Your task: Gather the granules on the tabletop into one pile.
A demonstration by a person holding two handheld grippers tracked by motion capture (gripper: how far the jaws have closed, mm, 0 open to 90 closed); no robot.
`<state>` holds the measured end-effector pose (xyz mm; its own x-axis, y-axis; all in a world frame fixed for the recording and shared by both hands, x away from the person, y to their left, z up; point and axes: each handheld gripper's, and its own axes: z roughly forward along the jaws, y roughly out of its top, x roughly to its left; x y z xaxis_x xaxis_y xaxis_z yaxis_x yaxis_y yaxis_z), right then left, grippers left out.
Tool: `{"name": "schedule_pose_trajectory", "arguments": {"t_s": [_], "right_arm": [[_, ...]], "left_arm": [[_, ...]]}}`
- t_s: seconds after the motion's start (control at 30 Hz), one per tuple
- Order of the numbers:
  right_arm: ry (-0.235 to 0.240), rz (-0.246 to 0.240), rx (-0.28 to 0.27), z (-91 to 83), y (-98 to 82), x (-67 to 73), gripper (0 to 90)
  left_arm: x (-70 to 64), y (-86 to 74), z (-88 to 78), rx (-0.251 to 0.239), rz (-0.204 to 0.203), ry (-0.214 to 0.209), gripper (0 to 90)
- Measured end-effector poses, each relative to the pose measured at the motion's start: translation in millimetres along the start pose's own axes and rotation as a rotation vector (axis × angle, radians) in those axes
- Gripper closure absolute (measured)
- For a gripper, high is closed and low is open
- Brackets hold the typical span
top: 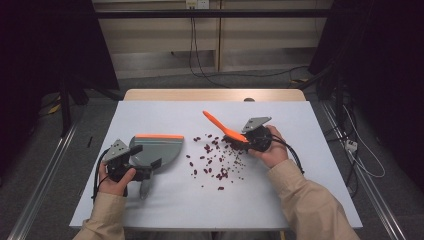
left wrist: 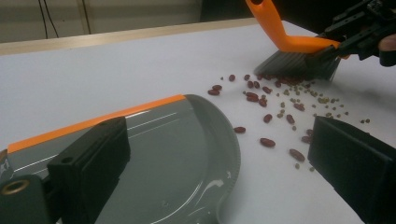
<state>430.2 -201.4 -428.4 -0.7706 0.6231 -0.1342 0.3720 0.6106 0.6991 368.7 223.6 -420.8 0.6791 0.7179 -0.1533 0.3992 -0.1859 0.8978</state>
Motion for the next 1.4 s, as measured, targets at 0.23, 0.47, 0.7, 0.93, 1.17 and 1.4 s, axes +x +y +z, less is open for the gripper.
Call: {"name": "schedule_pose_trajectory", "arguments": {"t_s": [0.23,0.47,0.7,0.93,1.17,1.4], "right_arm": [[0.030,-0.015,-0.002,-7.1,-2.4,14.3,70.8],[0.045,-0.016,-0.010,-12.1,-4.3,25.5,70.8],[0.059,0.003,-0.020,-16.6,-5.4,35.3,70.9],[0.039,0.038,-0.062,-23.1,-5.2,34.2,71.1],[0.011,0.095,-0.129,-27.1,6.1,9.0,71.1],[-0.025,0.124,-0.150,-1.4,18.8,-18.4,71.1]], "left_arm": [[-0.6,0.1,-0.4,-0.002,0.005,0.000,5.5],[-1.2,0.1,-1.0,-0.002,0.004,0.004,5.5],[-1.4,0.4,-1.1,-0.003,0.004,0.004,5.5],[-1.5,0.6,-0.7,-0.003,0.006,0.004,5.5],[-0.6,1.1,-0.3,-0.007,0.001,0.002,5.6],[0.1,0.6,-0.1,-0.004,-0.003,0.000,5.6]]}}
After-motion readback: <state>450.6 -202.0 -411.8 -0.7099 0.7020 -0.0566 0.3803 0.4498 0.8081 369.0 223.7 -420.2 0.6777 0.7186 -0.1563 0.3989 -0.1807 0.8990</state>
